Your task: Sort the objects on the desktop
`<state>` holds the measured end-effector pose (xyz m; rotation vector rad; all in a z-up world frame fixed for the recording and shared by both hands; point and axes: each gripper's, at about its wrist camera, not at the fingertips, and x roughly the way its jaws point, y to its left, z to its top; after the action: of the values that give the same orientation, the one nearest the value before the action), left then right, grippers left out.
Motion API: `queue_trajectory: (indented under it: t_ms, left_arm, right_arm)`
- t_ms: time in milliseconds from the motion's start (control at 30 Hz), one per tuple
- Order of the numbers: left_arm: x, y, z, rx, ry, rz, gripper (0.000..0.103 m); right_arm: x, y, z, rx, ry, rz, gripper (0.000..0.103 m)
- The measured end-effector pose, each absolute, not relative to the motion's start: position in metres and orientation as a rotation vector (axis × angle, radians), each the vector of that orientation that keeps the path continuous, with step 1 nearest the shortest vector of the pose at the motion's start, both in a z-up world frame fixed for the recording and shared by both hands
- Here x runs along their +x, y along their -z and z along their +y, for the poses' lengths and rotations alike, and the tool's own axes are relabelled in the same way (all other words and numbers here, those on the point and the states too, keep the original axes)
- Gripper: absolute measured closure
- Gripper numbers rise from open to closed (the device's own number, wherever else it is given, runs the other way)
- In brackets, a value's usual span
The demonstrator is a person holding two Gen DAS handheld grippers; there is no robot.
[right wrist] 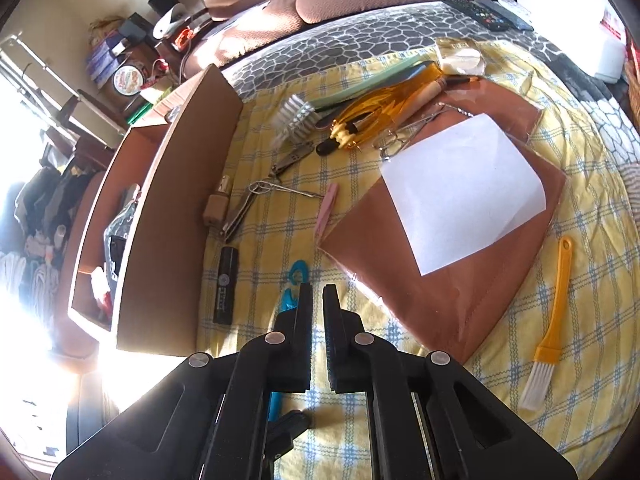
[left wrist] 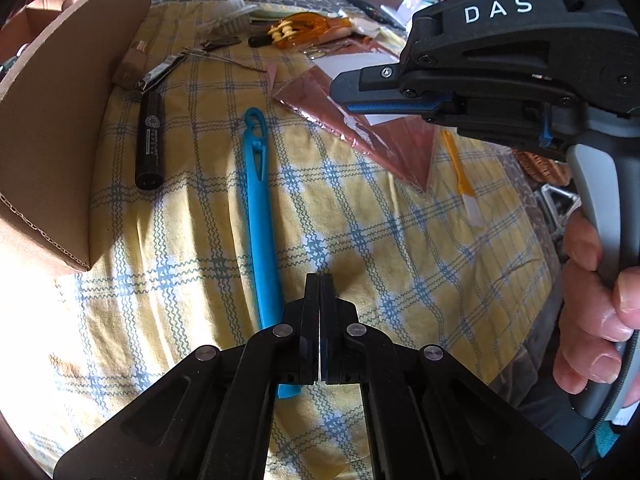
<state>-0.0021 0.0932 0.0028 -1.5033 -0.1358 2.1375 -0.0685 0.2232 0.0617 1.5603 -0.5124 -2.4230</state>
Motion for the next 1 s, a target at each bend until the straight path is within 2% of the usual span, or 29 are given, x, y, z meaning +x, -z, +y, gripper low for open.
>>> queue_trajectory:
  t_ms: [67, 133, 367, 467, 533, 633, 667, 700, 733, 767, 800, 1000]
  left_arm:
    - [0.006, -0.001, 0.088, -1.515, -2.107, -0.194, 0.103]
    - [0.01, 0.0, 0.084, -1.522, -2.058, -0.269, 0.103]
    - [0.013, -0.002, 0.086, -1.499, -2.069, -0.259, 0.103]
    - [0.013, -0.008, 0.085, -1.48, -2.11, -0.189, 0.103]
    - [0.013, -0.015, 0.085, -1.463, -2.125, -0.157, 0.103]
    - [0.011, -0.023, 0.085, -1.448, -2.136, -0.139, 0.102]
    - [0.011, -0.025, 0.087, -1.441, -2.147, -0.129, 0.098]
    - [0.011, -0.028, 0.087, -1.435, -2.153, -0.125, 0.094]
    - [0.01, -0.03, 0.088, -1.432, -2.16, -0.127, 0.079]
    - [0.01, -0.032, 0.087, -1.425, -2.162, -0.137, 0.061]
    - [0.009, -0.034, 0.086, -1.414, -2.163, -0.154, 0.056]
    - [0.002, -0.037, 0.096, -1.404, -2.178, -0.135, 0.055]
  right_arm:
    - [-0.068, -0.053, 0.226, 1.589, 2.383, -0.552, 0.091]
    - [-0.069, -0.043, 0.224, 1.614, 2.337, -0.58, 0.081]
    - [-0.071, -0.021, 0.217, 1.67, 2.269, -0.621, 0.08]
    - [-0.072, -0.027, 0.217, 1.645, 2.289, -0.612, 0.075]
    - [-0.072, -0.035, 0.219, 1.623, 2.311, -0.586, 0.063]
    - [-0.071, -0.046, 0.224, 1.604, 2.351, -0.538, 0.053]
    - [-0.07, -0.05, 0.228, 1.598, 2.371, -0.522, 0.049]
    - [-0.069, -0.054, 0.233, 1.595, 2.394, -0.505, 0.041]
    - [-0.067, -0.057, 0.238, 1.59, 2.413, -0.498, 0.034]
    - [-0.066, -0.06, 0.245, 1.581, 2.426, -0.499, 0.032]
    - [-0.065, -0.063, 0.252, 1.575, 2.438, -0.502, 0.03]
    - [-0.061, -0.075, 0.295, 1.561, 2.511, -0.561, 0.029]
